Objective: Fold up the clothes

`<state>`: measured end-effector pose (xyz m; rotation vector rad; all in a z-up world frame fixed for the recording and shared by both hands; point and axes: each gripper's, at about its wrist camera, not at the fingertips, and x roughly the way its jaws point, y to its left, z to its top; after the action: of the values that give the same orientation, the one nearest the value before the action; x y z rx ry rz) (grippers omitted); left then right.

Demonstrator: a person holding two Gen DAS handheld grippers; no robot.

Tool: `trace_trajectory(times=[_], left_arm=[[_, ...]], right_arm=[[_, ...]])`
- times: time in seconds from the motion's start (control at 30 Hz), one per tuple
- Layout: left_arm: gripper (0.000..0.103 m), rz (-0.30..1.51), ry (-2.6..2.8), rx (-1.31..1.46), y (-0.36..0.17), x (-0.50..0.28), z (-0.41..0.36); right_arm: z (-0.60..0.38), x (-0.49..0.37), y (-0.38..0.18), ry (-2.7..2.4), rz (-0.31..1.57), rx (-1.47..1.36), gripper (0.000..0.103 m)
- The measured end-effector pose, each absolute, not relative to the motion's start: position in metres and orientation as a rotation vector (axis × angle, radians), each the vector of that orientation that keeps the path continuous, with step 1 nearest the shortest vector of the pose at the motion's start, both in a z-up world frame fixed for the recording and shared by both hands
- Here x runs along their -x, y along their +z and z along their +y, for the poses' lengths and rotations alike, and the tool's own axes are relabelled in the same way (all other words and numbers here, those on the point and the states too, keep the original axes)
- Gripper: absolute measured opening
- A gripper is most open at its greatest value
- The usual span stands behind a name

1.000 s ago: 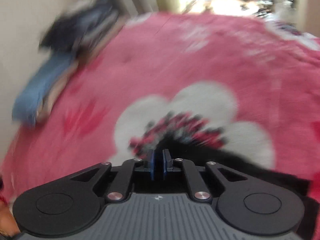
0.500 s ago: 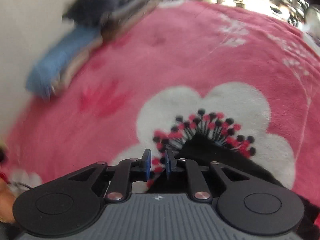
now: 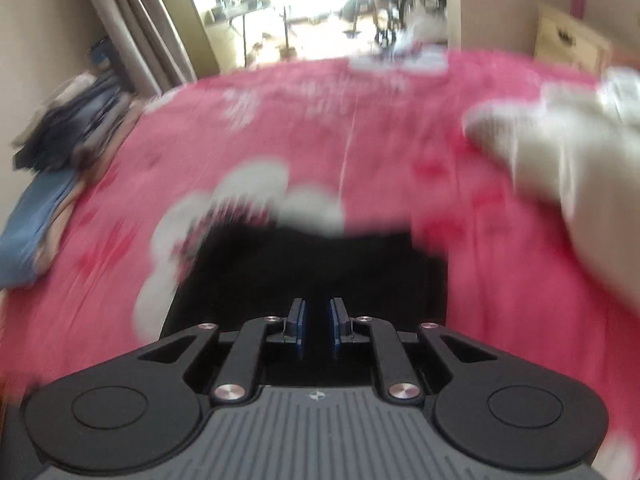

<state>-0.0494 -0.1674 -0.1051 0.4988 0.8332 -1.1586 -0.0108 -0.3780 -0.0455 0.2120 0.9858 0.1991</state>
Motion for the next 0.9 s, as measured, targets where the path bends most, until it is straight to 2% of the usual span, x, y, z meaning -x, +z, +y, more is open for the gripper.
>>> trace_trajectory(times=[0.1,0.13,0.17,0.23,0.27,0.4,0.5,0.67,0.83,0.9], left_arm=[[0.062,0.822,-1.145,-0.513,-0.101,0.051,-0.165],[0.062,0.813,-1.139,-0.518,-0.099,0.051,-0.164],[0.062,0.802,-1.134,-0.519,-0.095,0.052,-0.161],[0.062,0.777,-1.125,-0.518,-0.088,0.053,-0.156],[0.062,0.771,-1.125,-0.514,-0.084,0.054,-0.155],[0.062,0.76,-1.176,-0.509,-0.077,0.065,-0.157],[0.062,0.801,-1.238,-0.543,-0.085,0.078,-0.164],[0.062,0.933,-1.262,-0.568,-0.101,0.09,-0.163],[0.062,0.943,-1.251,-0.528,-0.091,0.094,-0.15],[0.062,0.932,-1.242,-0.517,-0.085,0.093,-0.146]], right_arm=[[-0.396,0.058,-0.069,0.087,1.056,-0.25,0.013],[-0.402,0.072,-0.079,0.023,1.081,-0.247,0.01],[-0.411,0.086,-0.08,-0.039,1.066,-0.264,0.0],[-0.421,0.107,-0.074,-0.123,1.009,-0.284,0.0],[-0.419,0.114,-0.066,-0.137,0.975,-0.279,0.007],[-0.409,0.137,-0.039,-0.138,0.858,-0.289,0.007],[-0.386,0.14,-0.047,-0.005,0.865,-0.353,0.01],[-0.376,0.135,-0.083,-0.057,0.998,-0.366,0.01],[-0.388,0.148,-0.08,-0.122,1.002,-0.413,0.01],[-0.387,0.152,-0.08,-0.125,0.99,-0.426,0.014]])
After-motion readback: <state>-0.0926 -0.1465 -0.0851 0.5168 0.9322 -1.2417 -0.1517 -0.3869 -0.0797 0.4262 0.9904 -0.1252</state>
